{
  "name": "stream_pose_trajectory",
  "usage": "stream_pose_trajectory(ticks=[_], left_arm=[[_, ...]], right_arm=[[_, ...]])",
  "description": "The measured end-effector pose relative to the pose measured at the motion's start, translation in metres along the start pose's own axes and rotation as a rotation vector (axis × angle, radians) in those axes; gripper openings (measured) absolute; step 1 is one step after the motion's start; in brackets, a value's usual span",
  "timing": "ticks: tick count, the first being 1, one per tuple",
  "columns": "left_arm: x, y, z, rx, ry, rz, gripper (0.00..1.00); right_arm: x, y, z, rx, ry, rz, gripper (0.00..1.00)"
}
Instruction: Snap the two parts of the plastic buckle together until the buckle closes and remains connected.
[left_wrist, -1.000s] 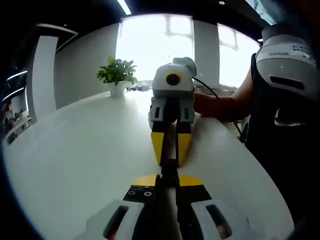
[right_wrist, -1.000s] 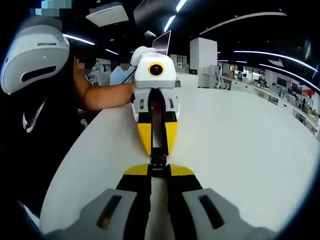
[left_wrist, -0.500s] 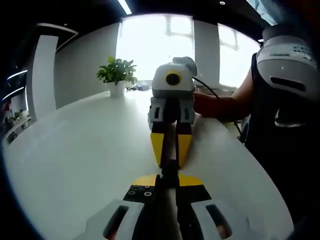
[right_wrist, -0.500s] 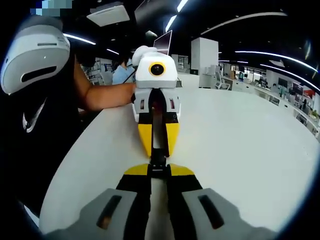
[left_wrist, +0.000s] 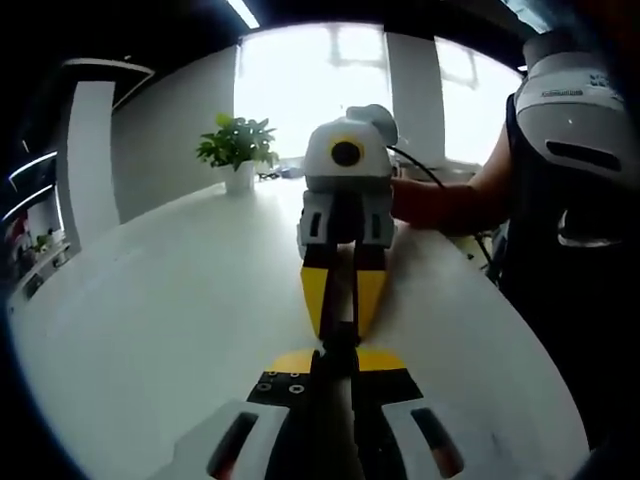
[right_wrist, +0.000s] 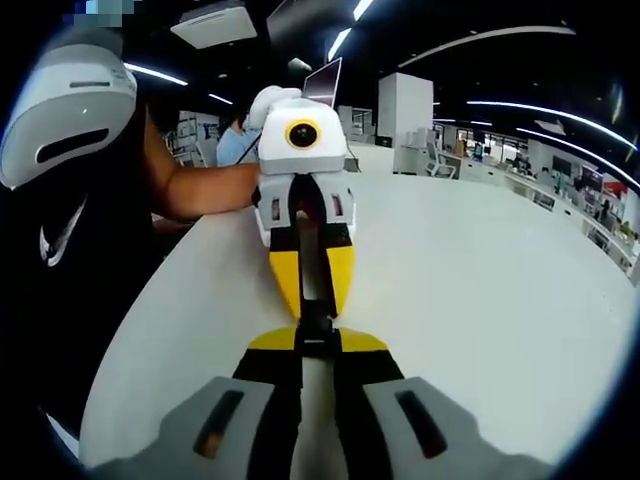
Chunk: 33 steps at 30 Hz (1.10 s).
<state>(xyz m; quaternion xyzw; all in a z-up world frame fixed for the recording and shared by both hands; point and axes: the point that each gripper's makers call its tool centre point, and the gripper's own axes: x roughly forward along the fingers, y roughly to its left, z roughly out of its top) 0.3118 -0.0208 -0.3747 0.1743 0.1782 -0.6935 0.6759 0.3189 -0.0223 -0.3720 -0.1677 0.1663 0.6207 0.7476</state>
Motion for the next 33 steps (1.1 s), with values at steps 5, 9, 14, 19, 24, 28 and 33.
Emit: stream_pose_trajectory(ticks=[5,9,14,19,24,28,33], left_arm=[[-0.0006,0.0013,-0.0016,-0.011,-0.014,-0.009,0.09],[-0.0001,0.0021,-0.0016,-0.021,-0.015,-0.014,0.09],[0.0007,0.0025,-0.0019,-0.022,-0.017,-0.016,0.09],[0.0013,0.0035,-0.0016,-0.024,-0.017,-0.017,0.09],[0.0015,0.0045,-0.0015,-0.026,-0.019,-0.019,0.09],[0.0015,0.0051,-0.0014,-0.026,-0.02,-0.019,0.09],[0.0014,0.0048,-0.0015,-0.023,-0.022,-0.021,0.09]], right_arm=[[0.0026,-0.002,-0.0021,-0.006,0.004,0.002,0.09],[0.0036,-0.0034,-0.0024,0.002,-0.006,0.007,0.09],[0.0032,-0.0034,-0.0015,0.004,-0.013,0.009,0.09],[0.0034,-0.0035,-0.0007,0.006,-0.016,0.011,0.09],[0.0023,-0.0031,-0.0001,0.006,-0.02,0.011,0.1],[0.0018,-0.003,0.0003,0.002,-0.021,0.01,0.1],[0.0011,-0.0024,0.0005,0.003,-0.024,0.012,0.1]])
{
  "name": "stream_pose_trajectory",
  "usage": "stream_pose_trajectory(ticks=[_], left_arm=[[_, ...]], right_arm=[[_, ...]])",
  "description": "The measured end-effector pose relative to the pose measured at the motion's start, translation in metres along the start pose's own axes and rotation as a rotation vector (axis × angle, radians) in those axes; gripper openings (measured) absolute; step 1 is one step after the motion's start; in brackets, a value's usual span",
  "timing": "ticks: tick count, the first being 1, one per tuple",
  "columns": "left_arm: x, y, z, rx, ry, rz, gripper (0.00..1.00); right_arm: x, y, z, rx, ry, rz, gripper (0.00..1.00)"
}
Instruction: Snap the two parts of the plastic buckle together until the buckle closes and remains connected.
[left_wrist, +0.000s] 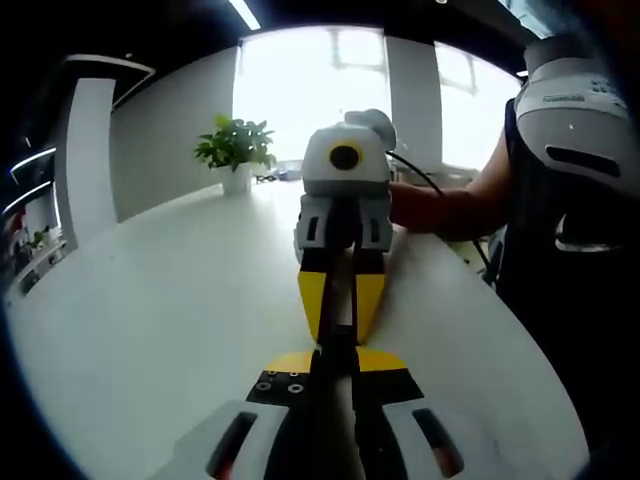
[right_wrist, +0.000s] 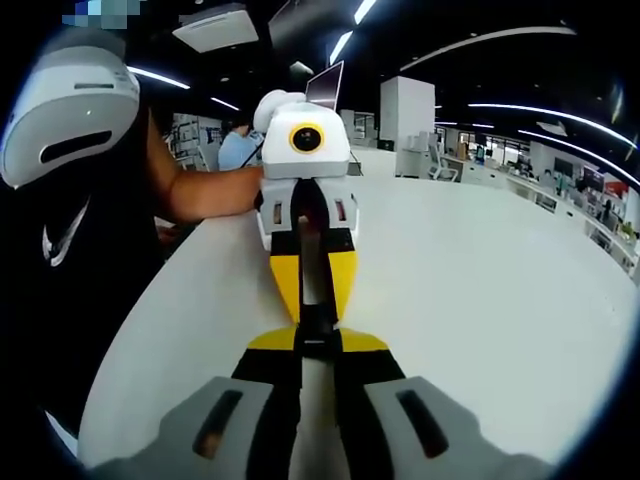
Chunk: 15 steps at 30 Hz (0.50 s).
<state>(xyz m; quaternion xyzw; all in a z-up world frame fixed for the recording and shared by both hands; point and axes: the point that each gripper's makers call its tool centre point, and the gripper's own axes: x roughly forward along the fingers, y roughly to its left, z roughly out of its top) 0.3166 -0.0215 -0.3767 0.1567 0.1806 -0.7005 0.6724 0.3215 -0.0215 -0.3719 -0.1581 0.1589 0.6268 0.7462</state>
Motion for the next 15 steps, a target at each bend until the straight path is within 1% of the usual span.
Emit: stream_pose_trajectory(ticks=[6,8,9,10,11,13,15], left_arm=[[0.0,-0.002,0.0,0.001,-0.007,-0.011,0.09],[0.0,-0.003,0.0,0.0,-0.008,-0.014,0.09],[0.0,-0.003,0.001,-0.003,-0.011,-0.013,0.09],[0.0,-0.003,0.002,-0.005,-0.016,-0.015,0.09],[-0.001,-0.004,0.004,-0.012,-0.026,-0.023,0.09],[-0.002,-0.004,0.006,-0.014,-0.035,-0.022,0.09],[-0.003,-0.004,0.007,-0.015,-0.036,-0.021,0.1]], right_arm=[[-0.002,0.004,0.0,-0.013,-0.009,0.005,0.11],[-0.003,0.005,0.0,-0.002,-0.021,0.015,0.11],[-0.004,0.004,0.003,-0.013,-0.035,0.005,0.12],[-0.006,0.002,0.01,-0.019,-0.074,-0.005,0.15],[-0.008,0.003,0.011,-0.009,-0.082,-0.001,0.17],[-0.009,0.003,0.009,-0.004,-0.073,0.002,0.17],[-0.008,0.003,0.005,-0.002,-0.059,0.007,0.2]])
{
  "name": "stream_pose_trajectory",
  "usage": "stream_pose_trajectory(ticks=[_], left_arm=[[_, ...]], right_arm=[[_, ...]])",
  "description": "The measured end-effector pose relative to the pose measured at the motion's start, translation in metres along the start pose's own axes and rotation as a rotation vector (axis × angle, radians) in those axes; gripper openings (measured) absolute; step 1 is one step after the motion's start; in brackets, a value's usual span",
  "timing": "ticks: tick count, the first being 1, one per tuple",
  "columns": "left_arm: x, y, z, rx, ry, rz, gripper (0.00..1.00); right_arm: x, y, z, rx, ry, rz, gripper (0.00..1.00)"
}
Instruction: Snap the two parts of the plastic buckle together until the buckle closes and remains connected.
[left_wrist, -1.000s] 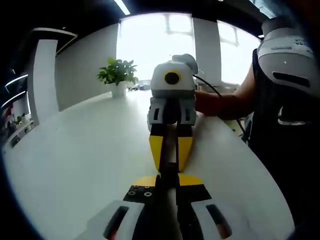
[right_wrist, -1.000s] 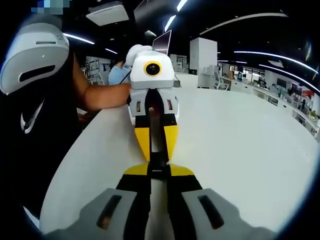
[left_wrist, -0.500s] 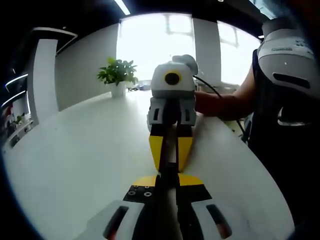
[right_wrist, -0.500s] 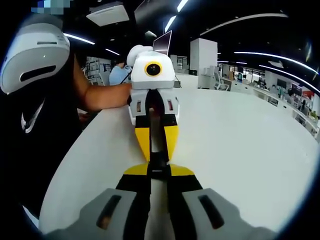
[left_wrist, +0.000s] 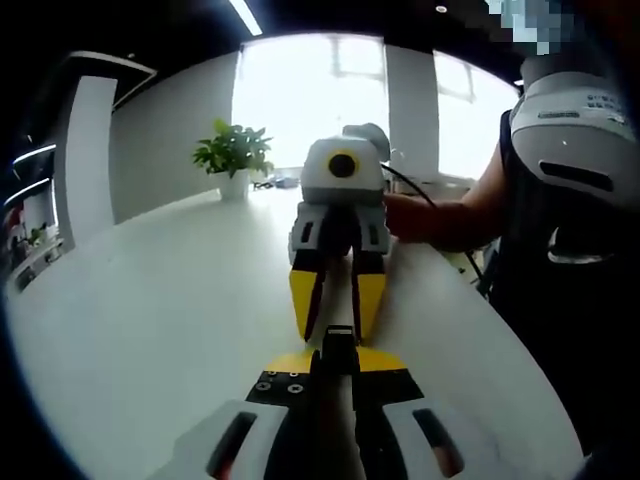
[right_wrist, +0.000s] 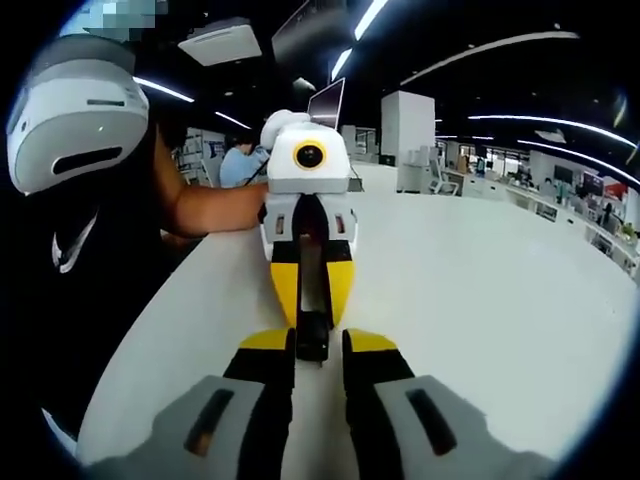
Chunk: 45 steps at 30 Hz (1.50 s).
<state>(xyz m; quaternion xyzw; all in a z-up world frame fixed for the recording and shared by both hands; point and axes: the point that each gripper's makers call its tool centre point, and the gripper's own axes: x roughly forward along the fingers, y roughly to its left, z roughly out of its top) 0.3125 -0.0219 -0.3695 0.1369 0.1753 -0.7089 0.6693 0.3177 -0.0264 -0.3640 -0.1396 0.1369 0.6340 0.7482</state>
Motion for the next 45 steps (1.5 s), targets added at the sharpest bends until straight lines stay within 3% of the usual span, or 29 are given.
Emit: stream_pose_trajectory(ticks=[1,3,9,14,22,27,29,35,36,38,42,45], left_arm=[[0.0,0.0,0.0,0.0,0.002,0.002,0.1],[-0.001,0.001,-0.001,-0.002,0.003,0.005,0.1],[-0.003,0.008,0.0,-0.01,-0.004,0.045,0.1],[-0.004,0.01,-0.001,-0.015,-0.006,0.054,0.1],[-0.003,0.013,-0.001,-0.009,-0.003,0.08,0.1],[-0.008,0.025,0.003,-0.008,-0.024,0.145,0.1],[-0.01,0.031,0.003,-0.012,-0.028,0.177,0.1],[-0.012,0.038,0.001,-0.022,-0.024,0.21,0.1],[-0.012,0.04,0.001,-0.018,-0.021,0.218,0.1],[-0.012,0.039,0.0,-0.021,-0.021,0.216,0.1],[-0.012,0.041,-0.001,-0.02,-0.016,0.228,0.1],[-0.015,0.048,0.0,-0.026,-0.022,0.262,0.1]], right_arm=[[0.001,0.001,-0.002,0.002,0.007,0.006,0.22],[0.001,0.001,0.002,0.019,-0.019,0.01,0.37],[0.0,-0.003,0.025,0.087,-0.151,-0.001,1.0],[-0.001,-0.007,0.028,0.074,-0.164,-0.025,1.0],[0.004,-0.007,0.019,0.064,-0.117,-0.042,1.0],[-0.007,-0.036,0.032,0.032,-0.167,-0.196,1.0],[-0.015,-0.053,0.034,0.056,-0.175,-0.284,1.0],[-0.034,-0.082,0.032,0.128,-0.194,-0.423,1.0],[-0.037,-0.087,0.03,0.153,-0.192,-0.446,1.0],[-0.042,-0.099,0.018,0.12,-0.129,-0.513,1.0],[-0.048,-0.106,0.017,0.132,-0.136,-0.552,1.0],[-0.051,-0.113,0.006,0.142,-0.085,-0.592,1.0]])
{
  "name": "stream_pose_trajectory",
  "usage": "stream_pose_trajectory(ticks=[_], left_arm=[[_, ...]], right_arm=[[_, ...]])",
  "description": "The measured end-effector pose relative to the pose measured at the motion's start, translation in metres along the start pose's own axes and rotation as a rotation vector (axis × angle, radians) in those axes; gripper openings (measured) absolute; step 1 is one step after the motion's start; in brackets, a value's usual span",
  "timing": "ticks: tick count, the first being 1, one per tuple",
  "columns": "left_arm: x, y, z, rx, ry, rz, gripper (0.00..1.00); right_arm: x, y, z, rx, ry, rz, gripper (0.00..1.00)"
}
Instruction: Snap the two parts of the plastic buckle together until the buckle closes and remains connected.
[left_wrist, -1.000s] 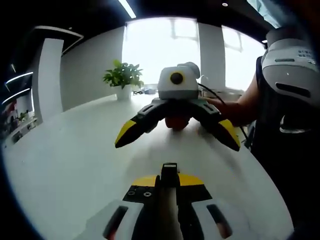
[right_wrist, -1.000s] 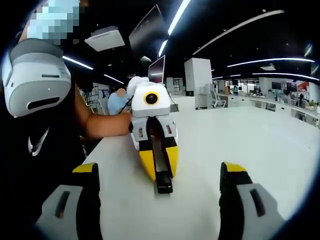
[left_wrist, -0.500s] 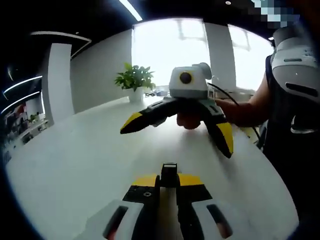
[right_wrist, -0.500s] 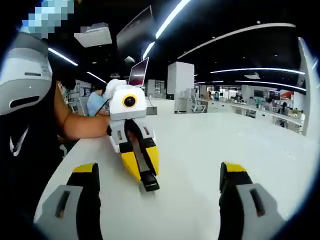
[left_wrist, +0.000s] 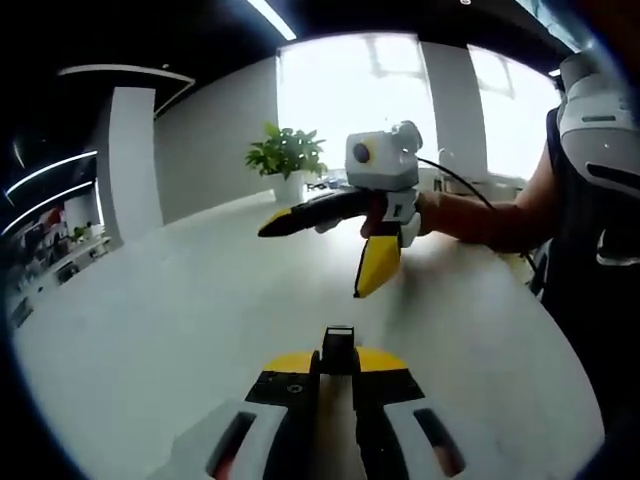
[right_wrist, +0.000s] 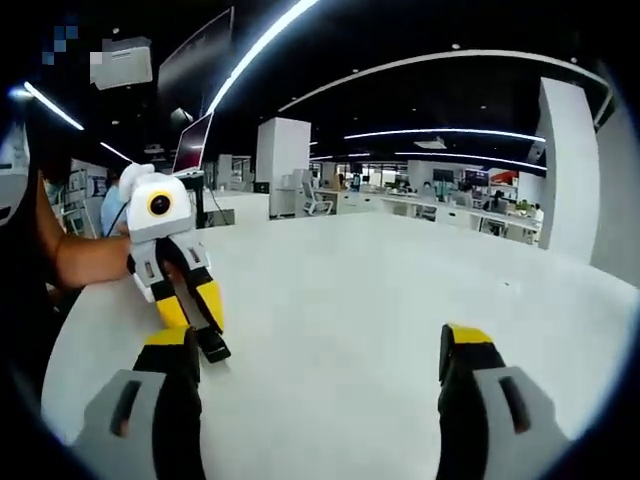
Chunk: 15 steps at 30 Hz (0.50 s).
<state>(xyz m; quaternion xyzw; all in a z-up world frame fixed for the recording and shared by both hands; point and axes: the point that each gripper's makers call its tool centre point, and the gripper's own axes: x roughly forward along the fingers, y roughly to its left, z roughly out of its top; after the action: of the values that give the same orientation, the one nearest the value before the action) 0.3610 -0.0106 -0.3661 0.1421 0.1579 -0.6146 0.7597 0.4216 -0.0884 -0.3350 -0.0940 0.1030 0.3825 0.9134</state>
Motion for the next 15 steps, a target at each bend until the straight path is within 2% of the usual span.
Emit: stream_pose_trajectory(ticks=[2,3,4,6,8,12,15], left_arm=[[-0.001,0.004,0.0,-0.008,0.0,0.019,0.1],[-0.001,0.006,0.0,-0.008,-0.002,0.029,0.1],[-0.002,0.009,0.0,-0.012,-0.003,0.042,0.1],[-0.003,0.014,-0.001,-0.023,-0.002,0.06,0.1],[-0.004,0.018,-0.001,-0.031,-0.004,0.08,0.1],[-0.006,0.025,0.001,-0.052,-0.013,0.116,0.1],[-0.008,0.036,0.001,-0.081,-0.02,0.17,0.1]], right_arm=[[0.0,-0.008,-0.005,0.006,0.024,-0.035,1.0],[-0.001,-0.01,-0.003,-0.002,0.013,-0.042,1.0],[-0.003,-0.016,-0.001,0.011,0.004,-0.079,1.0],[-0.004,-0.02,-0.002,0.024,0.0,-0.082,1.0],[-0.003,-0.025,-0.009,0.068,0.028,-0.098,1.0],[-0.004,-0.026,-0.008,0.065,0.018,-0.109,1.0],[-0.004,-0.027,-0.008,0.072,0.02,-0.109,1.0]])
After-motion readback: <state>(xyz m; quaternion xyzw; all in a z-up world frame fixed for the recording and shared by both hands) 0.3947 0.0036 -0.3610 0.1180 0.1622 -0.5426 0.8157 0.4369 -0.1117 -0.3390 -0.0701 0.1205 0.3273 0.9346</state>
